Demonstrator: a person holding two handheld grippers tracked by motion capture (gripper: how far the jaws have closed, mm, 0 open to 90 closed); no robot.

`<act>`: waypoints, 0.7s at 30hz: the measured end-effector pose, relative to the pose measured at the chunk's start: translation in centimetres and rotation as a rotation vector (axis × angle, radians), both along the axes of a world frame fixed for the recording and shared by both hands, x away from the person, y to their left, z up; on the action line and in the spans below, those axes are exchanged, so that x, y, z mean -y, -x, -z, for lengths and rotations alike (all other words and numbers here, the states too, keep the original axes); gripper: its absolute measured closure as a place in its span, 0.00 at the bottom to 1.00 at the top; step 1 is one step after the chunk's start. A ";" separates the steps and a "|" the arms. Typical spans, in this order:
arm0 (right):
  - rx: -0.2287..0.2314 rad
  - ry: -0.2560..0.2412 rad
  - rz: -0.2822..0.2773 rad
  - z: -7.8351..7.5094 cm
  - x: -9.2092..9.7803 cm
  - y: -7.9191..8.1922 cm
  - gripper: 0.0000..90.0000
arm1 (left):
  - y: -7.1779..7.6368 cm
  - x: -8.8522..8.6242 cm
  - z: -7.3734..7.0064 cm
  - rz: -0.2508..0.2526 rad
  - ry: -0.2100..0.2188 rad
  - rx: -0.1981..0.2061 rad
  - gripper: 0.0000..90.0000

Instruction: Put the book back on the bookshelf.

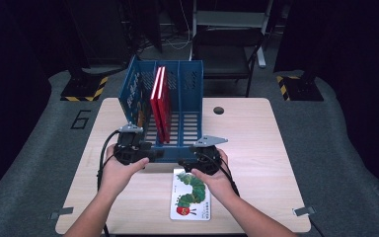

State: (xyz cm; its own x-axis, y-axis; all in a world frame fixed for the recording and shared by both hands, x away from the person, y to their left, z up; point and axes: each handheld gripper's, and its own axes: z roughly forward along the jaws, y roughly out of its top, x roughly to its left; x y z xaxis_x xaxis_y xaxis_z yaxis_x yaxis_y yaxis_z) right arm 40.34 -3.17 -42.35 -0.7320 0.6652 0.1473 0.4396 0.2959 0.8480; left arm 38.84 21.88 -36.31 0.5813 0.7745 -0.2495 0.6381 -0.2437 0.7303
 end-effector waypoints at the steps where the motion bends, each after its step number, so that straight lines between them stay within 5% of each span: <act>1: 0.004 -0.001 0.001 0.1 0.1 0.1 0.37 | 0.1 0.0 0.4 -0.005 0.008 -0.003 0.41; 21: -0.010 0.055 -0.003 2.5 1.8 3.3 0.33 | 2.8 -0.7 6.5 0.035 -0.040 -0.002 0.38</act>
